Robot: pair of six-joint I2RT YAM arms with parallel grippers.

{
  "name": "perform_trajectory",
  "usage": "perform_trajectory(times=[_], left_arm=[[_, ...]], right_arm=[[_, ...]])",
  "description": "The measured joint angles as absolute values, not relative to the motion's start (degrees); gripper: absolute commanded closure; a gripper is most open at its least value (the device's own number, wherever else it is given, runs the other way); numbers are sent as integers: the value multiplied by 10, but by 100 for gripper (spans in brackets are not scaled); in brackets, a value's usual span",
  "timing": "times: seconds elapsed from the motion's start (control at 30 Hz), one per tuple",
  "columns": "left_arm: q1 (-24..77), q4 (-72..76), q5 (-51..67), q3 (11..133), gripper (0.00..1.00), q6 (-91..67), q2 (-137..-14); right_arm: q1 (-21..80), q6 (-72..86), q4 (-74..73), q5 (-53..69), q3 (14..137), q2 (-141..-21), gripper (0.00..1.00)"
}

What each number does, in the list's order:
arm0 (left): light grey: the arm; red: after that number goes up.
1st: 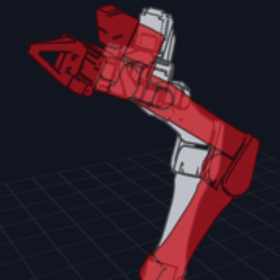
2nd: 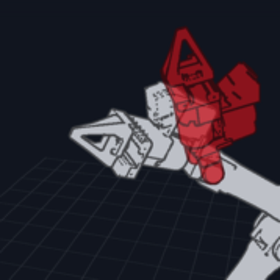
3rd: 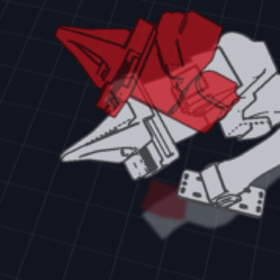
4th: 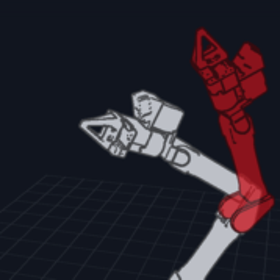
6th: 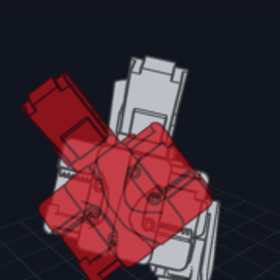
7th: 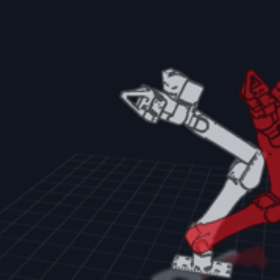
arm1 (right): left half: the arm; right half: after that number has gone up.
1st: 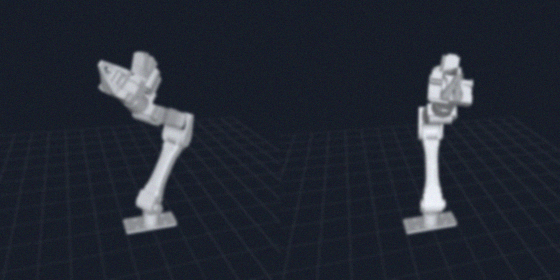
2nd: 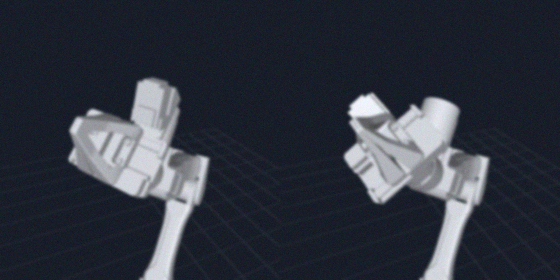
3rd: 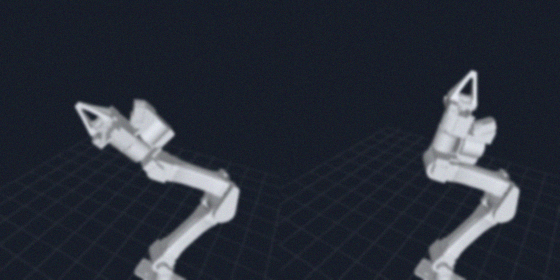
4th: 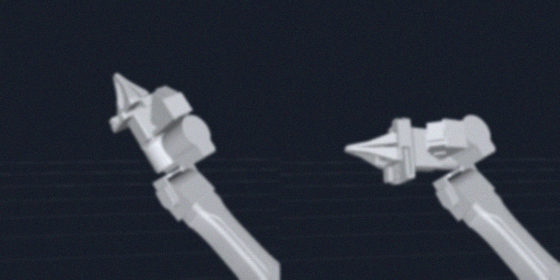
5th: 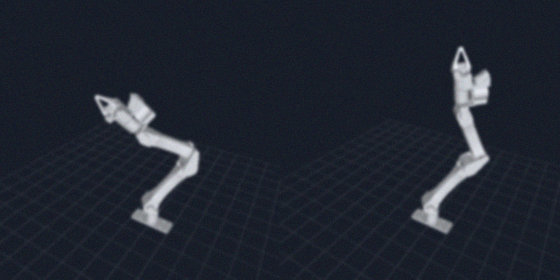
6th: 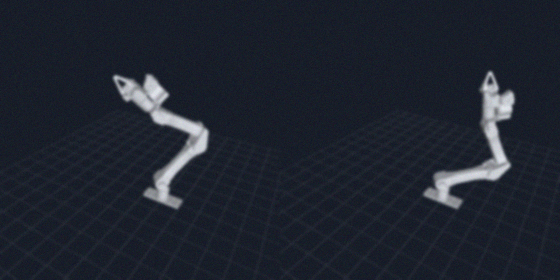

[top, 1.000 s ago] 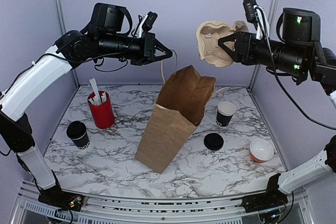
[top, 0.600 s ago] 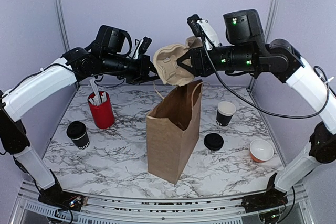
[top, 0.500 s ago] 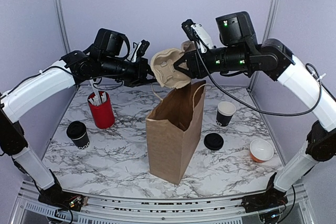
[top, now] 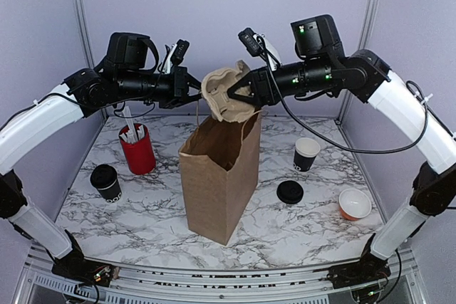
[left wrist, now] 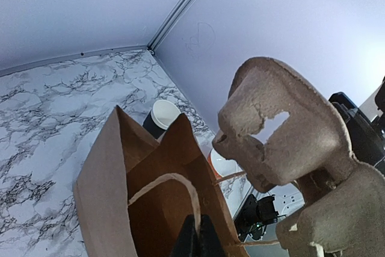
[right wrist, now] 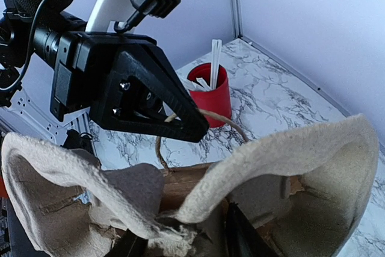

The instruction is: Pack the takeout coffee

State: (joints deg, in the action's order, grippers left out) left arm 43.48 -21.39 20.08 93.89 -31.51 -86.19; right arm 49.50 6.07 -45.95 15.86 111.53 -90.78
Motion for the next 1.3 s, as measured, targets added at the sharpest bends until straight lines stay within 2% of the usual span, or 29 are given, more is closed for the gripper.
perform_trajectory(times=[0.6,1.3], left_arm=[[432,-199,183,929,100,-315,-862],[429,-195,178,923,100,-315,-862]], right_arm=[[492,21,-519,191,1117,-961,62],[507,-18,-589,140,1152,-1002,64]])
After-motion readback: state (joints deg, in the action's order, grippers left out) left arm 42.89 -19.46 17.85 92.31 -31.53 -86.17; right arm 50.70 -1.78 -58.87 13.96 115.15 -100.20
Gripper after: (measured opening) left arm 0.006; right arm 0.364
